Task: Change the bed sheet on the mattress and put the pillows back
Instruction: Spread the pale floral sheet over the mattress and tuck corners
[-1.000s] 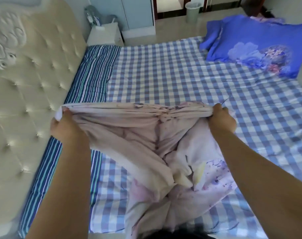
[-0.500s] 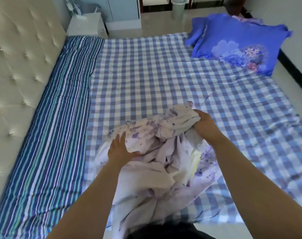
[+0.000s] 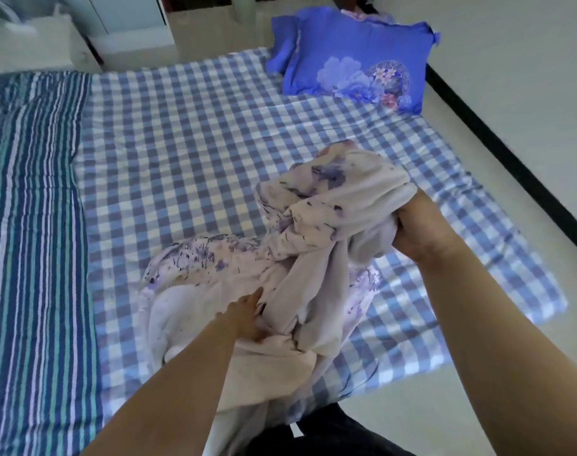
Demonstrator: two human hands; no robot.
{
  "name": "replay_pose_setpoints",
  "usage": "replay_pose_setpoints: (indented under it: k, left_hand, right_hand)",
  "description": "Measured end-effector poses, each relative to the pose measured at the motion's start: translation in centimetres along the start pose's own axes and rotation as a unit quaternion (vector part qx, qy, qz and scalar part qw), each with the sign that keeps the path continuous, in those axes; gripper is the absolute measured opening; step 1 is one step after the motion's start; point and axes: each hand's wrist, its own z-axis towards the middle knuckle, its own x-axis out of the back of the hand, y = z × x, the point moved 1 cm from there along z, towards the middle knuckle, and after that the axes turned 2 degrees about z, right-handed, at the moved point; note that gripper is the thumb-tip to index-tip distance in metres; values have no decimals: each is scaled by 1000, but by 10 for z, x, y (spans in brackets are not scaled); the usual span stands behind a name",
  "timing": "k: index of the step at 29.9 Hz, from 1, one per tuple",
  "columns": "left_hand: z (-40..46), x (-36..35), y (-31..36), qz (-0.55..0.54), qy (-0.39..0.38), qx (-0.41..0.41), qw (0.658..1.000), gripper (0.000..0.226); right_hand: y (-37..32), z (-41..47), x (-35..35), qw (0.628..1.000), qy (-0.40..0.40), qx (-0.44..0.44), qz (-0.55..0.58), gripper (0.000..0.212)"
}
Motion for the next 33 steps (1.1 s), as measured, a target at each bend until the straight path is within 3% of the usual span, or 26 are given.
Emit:
replay_pose_setpoints:
  k: [3, 5, 8, 10, 13, 15, 17, 19, 21, 23, 26, 28, 30, 32, 33]
  left_hand:
    - [7, -7, 23, 17, 50, -1, 999, 53]
    - [9, -5, 35, 15, 109, 9, 994, 25]
    - [8, 3, 33, -45, 190, 47, 980, 23]
    - [1, 14, 22, -109, 235, 86, 962, 29]
    - [-13, 38, 8, -179, 272, 103, 940, 39]
    - [-24, 50, 9, -212, 283, 76, 932, 40]
    - [-35, 57, 15, -244, 276, 36, 929, 39]
    - [-48, 64, 22, -257, 263, -2, 930, 38]
    - [-61, 74, 33, -265, 251, -29, 931, 36]
    - [-73, 86, 43, -224, 244, -50, 942, 37]
    - [-98, 112, 54, -184, 284, -69, 938, 36]
    - [-116, 129, 47, -239, 351, -61, 903, 28]
    - [-134, 148, 32, -287, 449, -16, 846, 25]
    - [-153, 165, 6, -334, 560, 61, 755, 27]
    - [-157, 167, -18, -371, 594, 116, 705, 27]
  right_hand:
    - [-8, 1, 25, 999, 29, 14, 8, 33]
    - [-7, 6, 53, 994, 104, 20, 12, 39]
    - [-2, 18, 106, 951, 310, 7, 15, 36]
    - [13, 15, 142, 884, 466, -34, -20, 35]
    - [63, 1, 191, 799, 562, -121, -176, 40]
    - [107, -4, 199, 761, 538, -231, -279, 45]
    - [142, -4, 182, 741, 384, -299, -464, 52]
    - [174, -1, 148, 719, 202, -293, -597, 68]
    - [200, 1, 107, 737, 61, -261, -621, 100]
    - [221, 7, 74, 745, -50, -233, -622, 115]
    - [233, 21, 48, 750, -119, -207, -617, 86]
    - [229, 32, 39, 767, -121, -178, -604, 54]
    - [220, 42, 38, 781, -110, -191, -584, 45]
    - [207, 53, 49, 782, -54, -218, -581, 41]
    - [197, 59, 58, 800, 2, -233, -553, 37]
